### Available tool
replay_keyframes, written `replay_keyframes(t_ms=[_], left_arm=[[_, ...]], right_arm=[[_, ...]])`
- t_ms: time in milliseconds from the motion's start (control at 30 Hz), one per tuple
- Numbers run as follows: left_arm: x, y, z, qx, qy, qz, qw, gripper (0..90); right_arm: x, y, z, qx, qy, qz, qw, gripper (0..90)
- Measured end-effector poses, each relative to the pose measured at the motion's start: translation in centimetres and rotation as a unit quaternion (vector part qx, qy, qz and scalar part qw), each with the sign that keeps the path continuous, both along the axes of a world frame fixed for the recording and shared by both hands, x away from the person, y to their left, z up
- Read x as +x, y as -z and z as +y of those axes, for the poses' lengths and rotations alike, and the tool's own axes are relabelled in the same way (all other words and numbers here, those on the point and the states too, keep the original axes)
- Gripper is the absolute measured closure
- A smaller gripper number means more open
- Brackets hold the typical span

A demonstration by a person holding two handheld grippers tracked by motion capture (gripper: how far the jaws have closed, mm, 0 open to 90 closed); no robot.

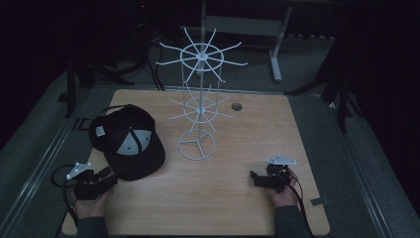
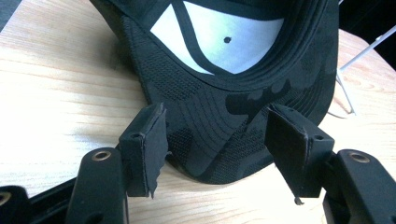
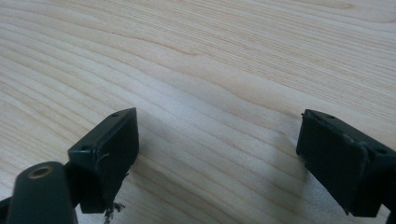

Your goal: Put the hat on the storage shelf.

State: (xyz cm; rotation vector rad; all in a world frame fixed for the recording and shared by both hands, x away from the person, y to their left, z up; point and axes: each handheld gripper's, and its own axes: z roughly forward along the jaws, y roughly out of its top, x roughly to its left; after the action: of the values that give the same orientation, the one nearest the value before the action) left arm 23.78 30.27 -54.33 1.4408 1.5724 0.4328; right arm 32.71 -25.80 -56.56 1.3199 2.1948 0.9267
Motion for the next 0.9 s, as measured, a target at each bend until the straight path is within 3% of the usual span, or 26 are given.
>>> replay_keyframes(t_ms=[200, 900], left_arm=[[0.0, 0.0, 0.0, 0.000, 0.000, -0.003, 1.0000, 38.2], [1.1, 1.0, 0.8, -0.013, 0.012, 0.024, 0.9996, 30.3]], right_arm=[[0.0, 0.0, 0.0, 0.000, 0.000, 0.000, 1.0000, 12.7], [0.0, 0.0, 0.0, 0.000, 0.000, 0.000, 1.0000, 12.7]])
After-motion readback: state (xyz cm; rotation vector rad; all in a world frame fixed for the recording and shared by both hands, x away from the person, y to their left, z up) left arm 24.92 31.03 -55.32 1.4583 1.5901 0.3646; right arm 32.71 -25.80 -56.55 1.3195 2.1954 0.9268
